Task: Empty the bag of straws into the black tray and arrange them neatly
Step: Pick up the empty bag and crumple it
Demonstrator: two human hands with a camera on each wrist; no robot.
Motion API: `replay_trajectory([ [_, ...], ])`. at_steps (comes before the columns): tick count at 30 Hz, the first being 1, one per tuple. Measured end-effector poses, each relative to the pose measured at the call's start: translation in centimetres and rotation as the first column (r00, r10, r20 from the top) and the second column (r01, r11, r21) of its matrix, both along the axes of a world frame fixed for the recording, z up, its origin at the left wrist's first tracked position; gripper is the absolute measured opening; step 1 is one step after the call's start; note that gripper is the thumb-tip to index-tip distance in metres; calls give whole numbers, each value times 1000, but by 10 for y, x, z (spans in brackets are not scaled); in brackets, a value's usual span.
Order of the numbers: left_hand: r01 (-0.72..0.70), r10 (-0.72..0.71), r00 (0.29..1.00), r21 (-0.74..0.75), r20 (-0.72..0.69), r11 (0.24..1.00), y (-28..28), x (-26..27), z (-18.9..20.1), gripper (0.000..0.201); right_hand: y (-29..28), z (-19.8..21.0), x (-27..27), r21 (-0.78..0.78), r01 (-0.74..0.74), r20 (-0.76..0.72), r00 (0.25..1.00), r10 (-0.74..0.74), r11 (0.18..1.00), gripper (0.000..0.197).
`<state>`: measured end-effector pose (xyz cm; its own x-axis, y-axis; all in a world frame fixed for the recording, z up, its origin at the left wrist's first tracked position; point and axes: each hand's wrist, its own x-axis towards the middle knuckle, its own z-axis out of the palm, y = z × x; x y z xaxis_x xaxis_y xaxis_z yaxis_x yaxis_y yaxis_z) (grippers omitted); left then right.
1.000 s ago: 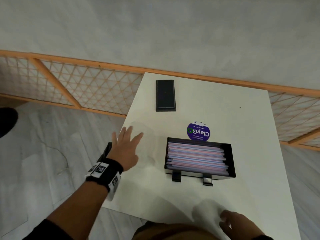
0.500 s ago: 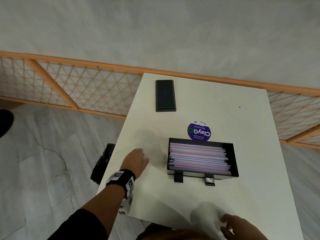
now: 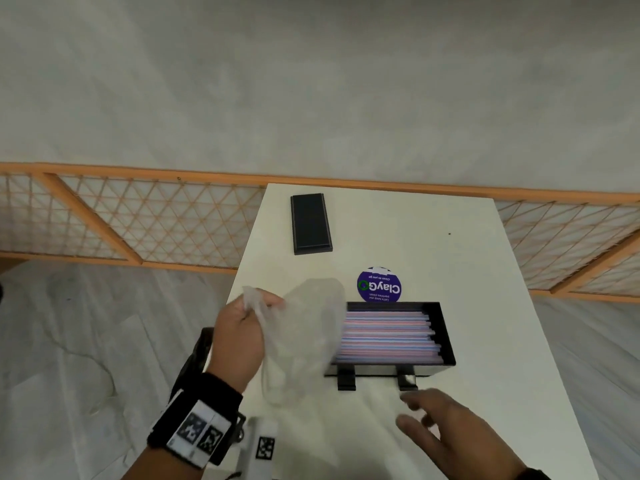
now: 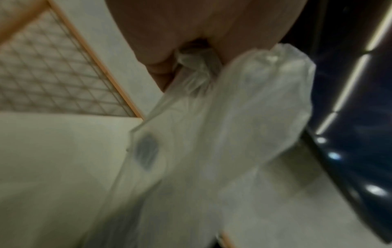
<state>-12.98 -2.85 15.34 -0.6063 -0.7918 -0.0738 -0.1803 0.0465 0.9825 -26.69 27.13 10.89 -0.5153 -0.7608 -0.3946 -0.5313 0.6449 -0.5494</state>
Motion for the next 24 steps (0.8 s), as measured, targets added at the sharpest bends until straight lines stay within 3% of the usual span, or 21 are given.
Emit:
replay_trajectory([
  [3, 264, -260, 963, 63, -67, 963, 41, -19, 36, 22, -14, 32, 2, -369, 124, 234, 972, -37, 921, 57],
  [6, 350, -345, 928, 8, -138, 937, 79, -36, 50, 15, -23, 62, 7, -610, 226, 471, 874, 119, 760, 60],
  [9, 331, -338, 941, -237, 14, 913, 108, -47, 46, 22, -21, 87, 4, -646, 350, 590, 793, 152, 679, 68],
  [11, 387, -377, 920, -376, 103, 842, 131, -50, 48, 27, -19, 106, 1, -685, 347, 591, 779, 209, 641, 53],
  [13, 434, -444, 891, -456, 92, 777, 155, -53, 52, 27, -20, 120, 0, -729, 331, 561, 791, 245, 599, 43],
  [15, 380, -414, 907, -558, 71, 738, 172, -58, 50, 38, -18, 125, -4, -690, 388, 591, 790, 166, 611, 49],
  [17, 318, -375, 926, -610, 37, 726, 182, -56, 51, 58, -11, 129, -9, -667, 435, 577, 815, 49, 605, 38],
  [19, 291, -385, 922, -613, -24, 735, 190, -50, 52, 70, -3, 127, -17, -649, 536, 597, 799, -75, 540, 28],
  [20, 309, -423, 905, -602, -53, 736, 197, -45, 54, 73, 1, 127, -21, -618, 617, 657, 745, -110, 486, 28],
  [22, 372, -520, 851, -616, -72, 694, 211, -35, 60, 75, 6, 123, -33, -487, 787, 832, 550, -73, 379, 18],
  [23, 406, -555, 830, -631, -47, 660, 219, -33, 61, 76, 7, 124, -36, -409, 838, 893, 449, -30, 361, 10],
  [24, 440, -579, 815, -646, -3, 624, 226, -33, 61, 77, 8, 122, -39, -367, 857, 914, 405, -34, 362, 15],
])
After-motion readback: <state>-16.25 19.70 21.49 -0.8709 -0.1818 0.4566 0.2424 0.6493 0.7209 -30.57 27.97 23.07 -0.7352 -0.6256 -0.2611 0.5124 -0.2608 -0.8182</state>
